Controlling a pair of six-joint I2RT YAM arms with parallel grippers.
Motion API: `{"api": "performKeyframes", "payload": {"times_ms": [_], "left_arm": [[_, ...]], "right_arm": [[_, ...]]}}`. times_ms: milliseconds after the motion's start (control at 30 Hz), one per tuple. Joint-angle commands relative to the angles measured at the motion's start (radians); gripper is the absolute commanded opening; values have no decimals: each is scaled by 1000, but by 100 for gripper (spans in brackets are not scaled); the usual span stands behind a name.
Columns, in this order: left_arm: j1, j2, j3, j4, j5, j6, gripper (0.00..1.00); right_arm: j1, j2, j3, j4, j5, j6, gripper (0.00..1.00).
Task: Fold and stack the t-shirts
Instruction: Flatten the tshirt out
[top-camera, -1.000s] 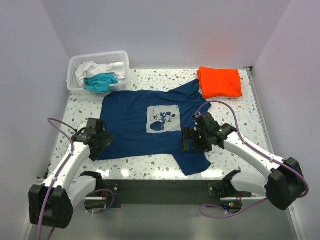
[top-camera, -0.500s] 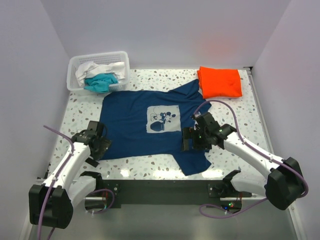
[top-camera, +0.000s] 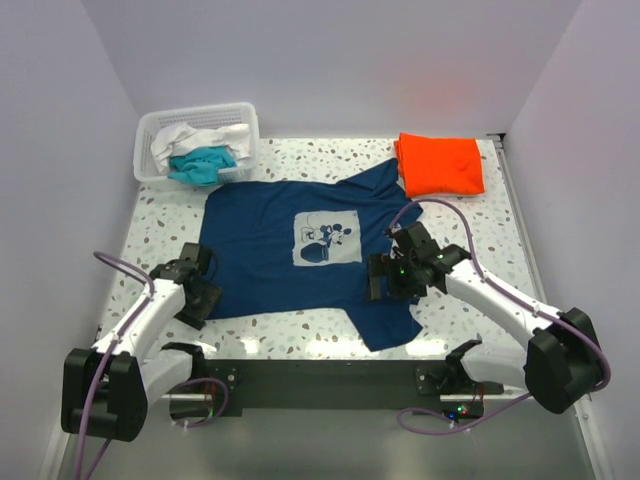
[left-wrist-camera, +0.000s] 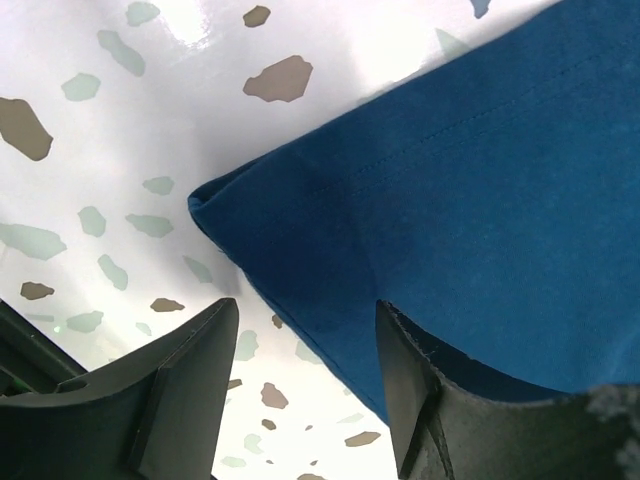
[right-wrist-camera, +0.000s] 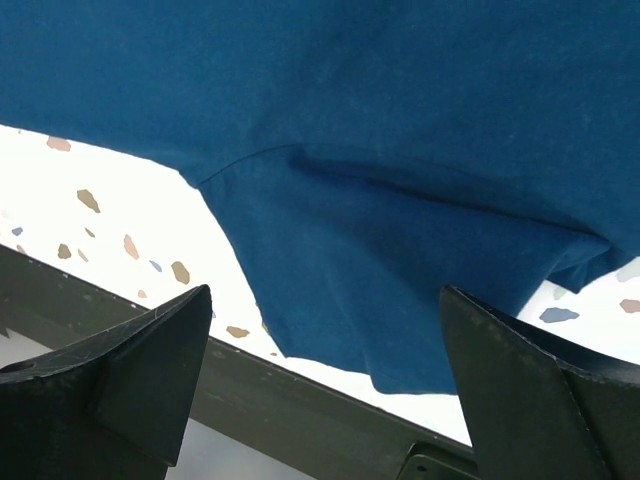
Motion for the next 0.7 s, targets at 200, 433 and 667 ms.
{"api": "performKeyframes", "payload": {"times_ms": [200, 433, 667], "left_arm": [[3, 24, -24, 54, -53, -52, 57], [13, 81, -17, 77, -96, -63, 48], [19, 110, -21, 105, -122, -56, 33]], "right_arm": [[-32, -5, 34, -24, -4, -43, 99], [-33, -38, 17, -48, -15, -75, 99], [-35, -95, -6, -70, 1, -113, 99]]}}
